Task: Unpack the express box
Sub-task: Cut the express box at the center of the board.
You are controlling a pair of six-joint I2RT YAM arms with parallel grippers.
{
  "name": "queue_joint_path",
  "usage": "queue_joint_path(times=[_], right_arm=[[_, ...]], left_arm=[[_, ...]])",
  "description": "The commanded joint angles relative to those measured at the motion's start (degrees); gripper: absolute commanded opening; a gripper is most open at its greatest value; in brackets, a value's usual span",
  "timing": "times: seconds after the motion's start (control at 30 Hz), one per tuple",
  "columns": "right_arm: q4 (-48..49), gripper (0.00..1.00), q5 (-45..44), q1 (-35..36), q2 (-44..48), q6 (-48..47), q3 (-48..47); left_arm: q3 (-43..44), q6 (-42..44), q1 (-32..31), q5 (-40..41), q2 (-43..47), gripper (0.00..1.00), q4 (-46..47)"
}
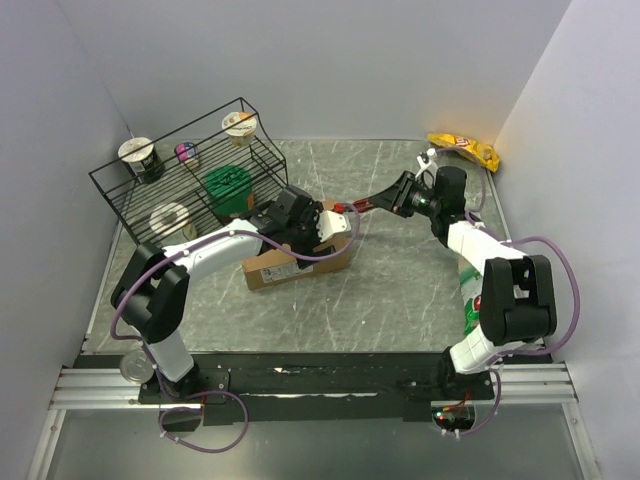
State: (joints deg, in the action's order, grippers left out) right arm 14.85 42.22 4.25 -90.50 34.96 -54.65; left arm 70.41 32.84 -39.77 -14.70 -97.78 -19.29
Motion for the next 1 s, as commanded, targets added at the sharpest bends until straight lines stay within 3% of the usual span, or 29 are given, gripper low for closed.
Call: queue_joint_path(times=[0.0,0.97], right_arm=[[-3.60,0.00,2.34,0.85,4.63,-1.47,2.18],[-12.29,0.00,-0.29,0.85,18.86,-3.05,12.46]], left_arm=[[1.48,-1.90,-0.13,-0.24,-1.54,0.88,0.66],[2.36,-4.36,-0.49,2.57,-3.56,0.85,3.12]])
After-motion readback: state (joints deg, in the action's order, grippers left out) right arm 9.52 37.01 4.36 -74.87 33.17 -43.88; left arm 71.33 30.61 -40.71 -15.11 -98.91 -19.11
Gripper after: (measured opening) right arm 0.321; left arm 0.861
